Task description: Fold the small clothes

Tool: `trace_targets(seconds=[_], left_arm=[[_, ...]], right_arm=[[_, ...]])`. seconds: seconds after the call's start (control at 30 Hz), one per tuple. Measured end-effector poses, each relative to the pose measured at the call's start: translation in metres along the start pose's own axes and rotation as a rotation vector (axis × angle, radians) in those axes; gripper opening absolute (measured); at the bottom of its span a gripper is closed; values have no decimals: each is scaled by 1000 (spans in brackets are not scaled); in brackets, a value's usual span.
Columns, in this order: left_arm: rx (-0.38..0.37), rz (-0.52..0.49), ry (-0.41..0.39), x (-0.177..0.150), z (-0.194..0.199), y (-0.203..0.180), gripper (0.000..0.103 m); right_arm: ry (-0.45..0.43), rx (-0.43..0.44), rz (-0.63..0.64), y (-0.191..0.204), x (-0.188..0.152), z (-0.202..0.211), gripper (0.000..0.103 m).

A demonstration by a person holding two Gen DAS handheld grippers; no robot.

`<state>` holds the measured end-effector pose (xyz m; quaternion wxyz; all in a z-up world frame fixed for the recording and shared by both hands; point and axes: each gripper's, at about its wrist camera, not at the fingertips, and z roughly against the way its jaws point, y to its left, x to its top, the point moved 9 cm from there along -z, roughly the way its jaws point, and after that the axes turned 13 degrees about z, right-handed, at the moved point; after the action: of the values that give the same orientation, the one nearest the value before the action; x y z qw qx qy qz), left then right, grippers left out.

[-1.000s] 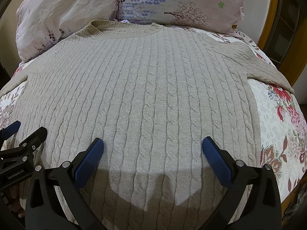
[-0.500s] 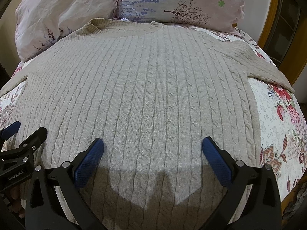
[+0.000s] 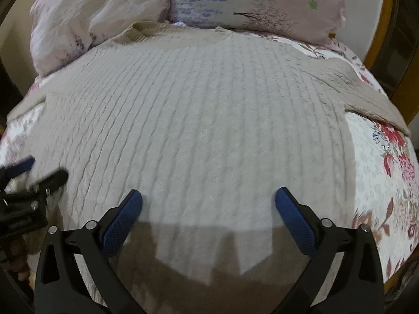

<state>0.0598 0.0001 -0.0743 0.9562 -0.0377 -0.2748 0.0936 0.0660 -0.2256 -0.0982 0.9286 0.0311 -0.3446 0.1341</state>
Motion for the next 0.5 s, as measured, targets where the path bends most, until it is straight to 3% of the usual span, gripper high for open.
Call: trace_targets(seconds=[0.1,0.13,0.2,0.3,0.43,0.5], left_arm=[[-46,25,6,12,7,8,101],[-73,73,-26,25,14,16,101],[-137,131,-80,45,22,25,101],[-196,183,-170,71,31,34,101],[-102,260,-200,96,26,60,101],[-61,328,-216,104,25,79,101]], right_arm=[[-90,-13,-227,-86,23,15,81],[-112,-34,-310,-120,27,19,79],[-151,-82,-510,-200,26,24,64],[-186,-120,-858,-323,4,22,52],[-168,-188,-1128,-408,-34,10,43],[-145,-195,-1219,-429,-49,-1,27]])
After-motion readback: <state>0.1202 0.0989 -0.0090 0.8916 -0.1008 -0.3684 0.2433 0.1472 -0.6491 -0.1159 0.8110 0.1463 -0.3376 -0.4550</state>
